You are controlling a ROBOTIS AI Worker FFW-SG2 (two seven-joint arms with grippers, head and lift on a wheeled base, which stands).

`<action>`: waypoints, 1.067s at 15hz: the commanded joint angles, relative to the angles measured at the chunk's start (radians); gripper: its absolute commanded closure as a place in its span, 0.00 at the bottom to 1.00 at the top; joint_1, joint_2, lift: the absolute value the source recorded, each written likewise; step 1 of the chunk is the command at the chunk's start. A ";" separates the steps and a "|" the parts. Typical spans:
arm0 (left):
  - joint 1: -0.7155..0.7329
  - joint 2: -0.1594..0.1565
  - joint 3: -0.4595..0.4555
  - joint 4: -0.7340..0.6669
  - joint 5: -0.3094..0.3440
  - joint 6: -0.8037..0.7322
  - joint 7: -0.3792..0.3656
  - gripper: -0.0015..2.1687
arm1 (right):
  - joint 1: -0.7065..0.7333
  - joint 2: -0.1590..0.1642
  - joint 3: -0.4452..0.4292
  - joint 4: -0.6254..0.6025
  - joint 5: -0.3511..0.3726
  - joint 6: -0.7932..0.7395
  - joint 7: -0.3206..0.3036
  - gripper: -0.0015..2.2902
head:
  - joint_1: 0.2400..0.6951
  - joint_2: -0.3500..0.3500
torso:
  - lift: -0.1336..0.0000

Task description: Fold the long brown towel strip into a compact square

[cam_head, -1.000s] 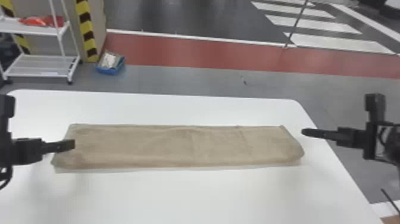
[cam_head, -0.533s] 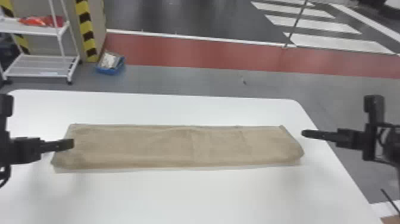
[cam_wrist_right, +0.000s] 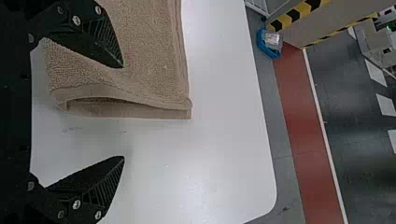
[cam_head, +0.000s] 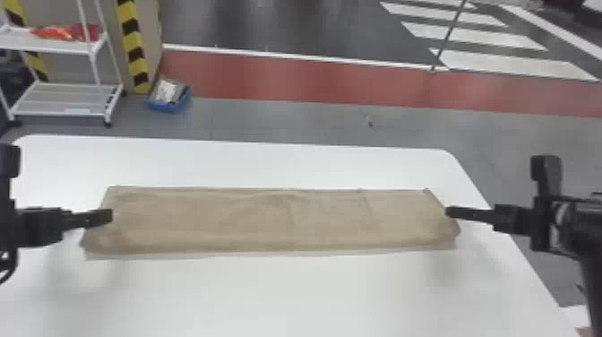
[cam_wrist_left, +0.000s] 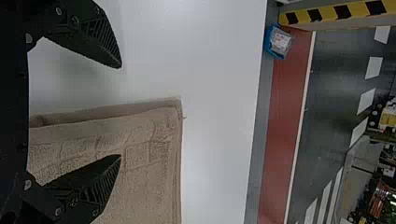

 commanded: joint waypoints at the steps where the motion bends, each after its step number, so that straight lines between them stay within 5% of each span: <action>1: -0.001 0.002 0.001 0.002 0.002 -0.001 -0.023 0.17 | -0.009 0.010 0.006 0.000 0.006 0.001 -0.002 0.09 | 1.00 0.21 | 0.07; 4: -0.001 0.002 0.006 0.002 0.006 0.002 -0.046 0.31 | -0.017 0.010 0.008 0.000 0.009 0.001 -0.002 0.09 | 1.00 0.22 | 0.07; 9: -0.003 0.004 0.008 -0.001 0.008 0.023 -0.065 0.32 | -0.032 0.008 0.011 0.011 0.012 0.001 0.000 0.09 | 1.00 0.21 | 0.07; 11: -0.003 0.004 0.011 -0.005 0.020 0.033 -0.068 0.61 | -0.035 0.008 0.011 0.016 0.012 0.001 -0.002 0.09 | 1.00 0.21 | 0.07; 16: 0.006 0.004 0.032 -0.018 0.049 0.036 -0.056 0.75 | -0.041 0.008 0.016 0.025 0.019 -0.005 -0.002 0.09 | 1.00 0.21 | 0.07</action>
